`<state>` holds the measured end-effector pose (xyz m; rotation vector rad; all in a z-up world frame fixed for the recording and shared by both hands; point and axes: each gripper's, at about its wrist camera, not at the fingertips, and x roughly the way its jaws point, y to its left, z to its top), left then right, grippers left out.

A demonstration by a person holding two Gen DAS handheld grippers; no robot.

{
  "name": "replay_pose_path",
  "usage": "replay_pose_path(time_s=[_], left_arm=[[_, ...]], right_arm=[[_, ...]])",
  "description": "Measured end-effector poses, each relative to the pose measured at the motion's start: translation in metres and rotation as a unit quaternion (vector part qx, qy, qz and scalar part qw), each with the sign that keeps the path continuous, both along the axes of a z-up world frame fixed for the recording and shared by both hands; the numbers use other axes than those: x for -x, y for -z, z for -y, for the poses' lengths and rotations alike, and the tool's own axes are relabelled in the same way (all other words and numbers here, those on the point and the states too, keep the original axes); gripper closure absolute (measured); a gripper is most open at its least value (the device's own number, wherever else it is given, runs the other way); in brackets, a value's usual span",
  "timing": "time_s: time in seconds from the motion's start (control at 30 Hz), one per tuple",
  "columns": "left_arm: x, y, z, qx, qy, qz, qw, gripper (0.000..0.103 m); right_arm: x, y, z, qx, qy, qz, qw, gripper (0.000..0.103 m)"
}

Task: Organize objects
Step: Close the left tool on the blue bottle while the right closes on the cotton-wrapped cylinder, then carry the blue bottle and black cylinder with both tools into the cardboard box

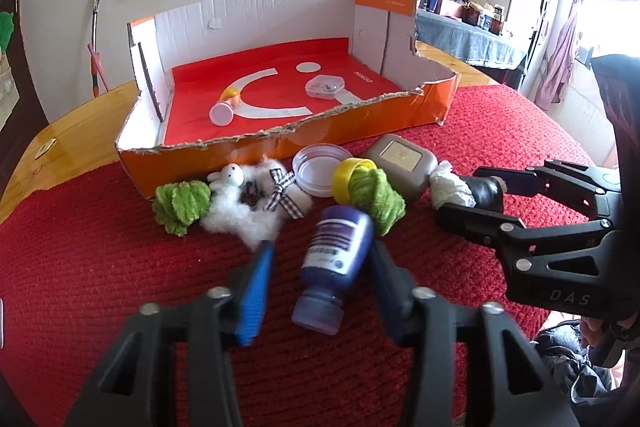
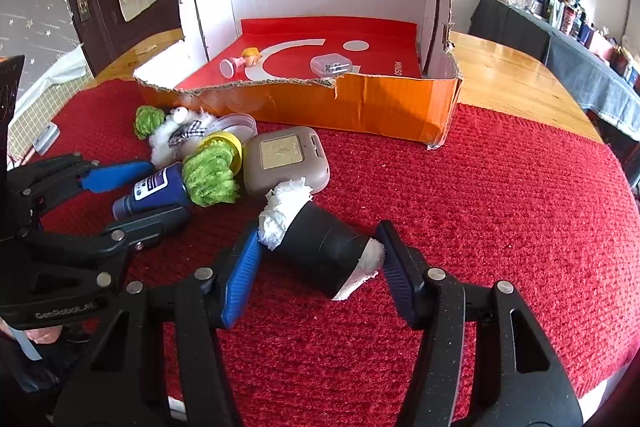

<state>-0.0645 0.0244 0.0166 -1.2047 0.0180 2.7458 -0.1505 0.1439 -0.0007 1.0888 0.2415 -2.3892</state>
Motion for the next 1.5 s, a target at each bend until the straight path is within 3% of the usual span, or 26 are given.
replay_pose_path(time_s=[0.03, 1.5], left_arm=[[0.0, 0.0, 0.001, -0.003, 0.001, 0.0, 1.0, 0.075], [0.005, -0.041, 0.025, -0.03, -0.013, -0.044, 0.9985, 0.075]], right_arm=[[0.0, -0.001, -0.001, 0.003, 0.0, 0.0, 1.0, 0.047], [0.001, -0.032, 0.017, 0.034, -0.038, -0.013, 0.999, 0.048]])
